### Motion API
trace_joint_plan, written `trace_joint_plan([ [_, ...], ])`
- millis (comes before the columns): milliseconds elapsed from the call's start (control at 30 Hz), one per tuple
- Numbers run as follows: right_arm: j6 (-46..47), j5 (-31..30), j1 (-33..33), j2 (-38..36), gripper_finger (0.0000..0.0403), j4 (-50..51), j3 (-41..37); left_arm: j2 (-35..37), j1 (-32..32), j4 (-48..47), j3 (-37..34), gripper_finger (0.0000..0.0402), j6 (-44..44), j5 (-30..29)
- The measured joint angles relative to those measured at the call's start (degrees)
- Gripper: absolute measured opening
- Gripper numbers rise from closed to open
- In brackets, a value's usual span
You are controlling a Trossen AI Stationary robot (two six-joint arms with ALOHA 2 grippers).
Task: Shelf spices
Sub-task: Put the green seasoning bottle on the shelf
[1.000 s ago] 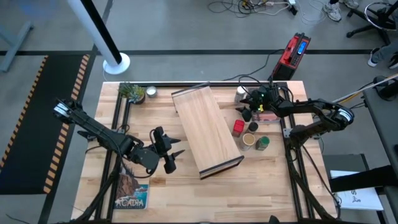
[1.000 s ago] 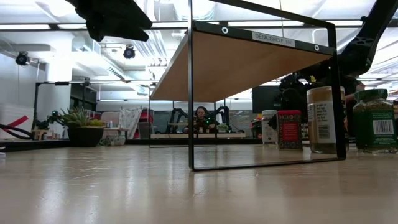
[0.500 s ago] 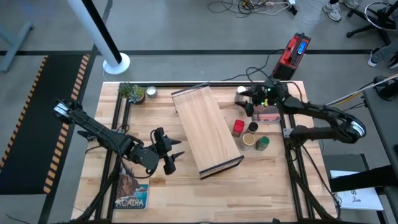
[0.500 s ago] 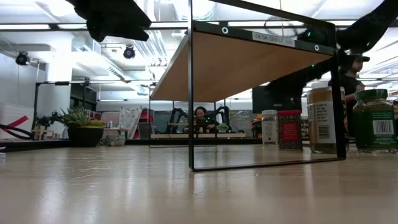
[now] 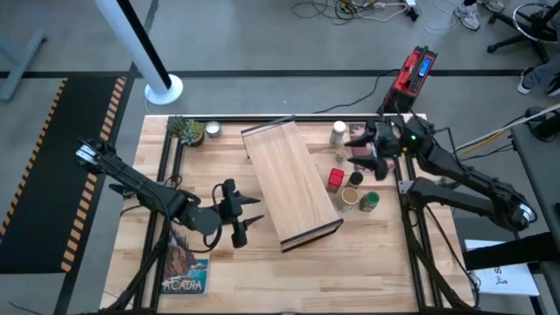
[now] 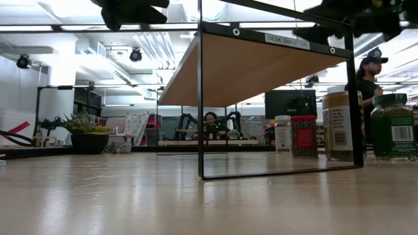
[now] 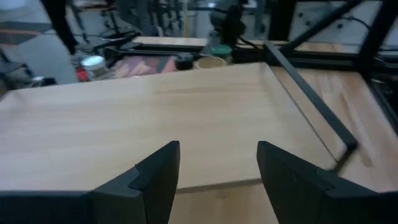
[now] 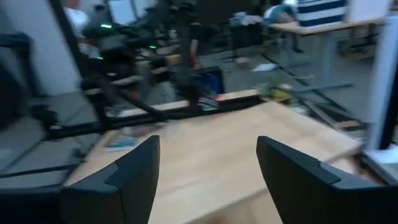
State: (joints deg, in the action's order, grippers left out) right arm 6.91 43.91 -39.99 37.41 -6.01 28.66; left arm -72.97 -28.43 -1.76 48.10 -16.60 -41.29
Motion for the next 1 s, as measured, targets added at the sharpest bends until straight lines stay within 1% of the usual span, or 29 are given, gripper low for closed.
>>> trace_joint_plan([
  [67,1.28,0.06,2.23,-2.7,0.0239,2.49,0.0,0.0,0.35,0.24,0.0,0.0204,-0.4,-1.85],
  [133,2.39,-0.76,4.48,-4.89,0.0234,6.1,0.01,0.0,1.07,0.21,0.0,0.0204,-1.03,-2.3],
  [267,2.33,-7.77,8.76,-8.89,0.0227,16.64,0.0,0.0,2.8,-1.26,1.36,0.0204,-2.89,0.33],
  [400,1.27,-13.88,12.34,-12.1,0.0224,27.42,1.29,0.0,3.33,-2.38,2.79,0.0204,-2.29,0.62],
  [533,3.49,-14.53,15.59,-14.69,0.0226,29.63,2.71,0.0,3.33,-3.57,4.79,0.0204,-1.66,0.05],
  [700,6.31,-14.59,19.08,-15.38,0.0221,29.95,3.11,0.0,3.33,-8.19,7.66,0.0204,-1.7,-0.21],
  [800,6.87,-15.04,21.27,-14.61,0.022,32.79,3.38,0.0,3.31,-11.59,9.42,0.0204,-1.92,-0.23],
  [1000,6.2,-21.62,27.02,-11.14,0.0218,41.63,7.36,0.0,3.31,-16.42,12.24,0.0204,-1.79,-0.34],
])
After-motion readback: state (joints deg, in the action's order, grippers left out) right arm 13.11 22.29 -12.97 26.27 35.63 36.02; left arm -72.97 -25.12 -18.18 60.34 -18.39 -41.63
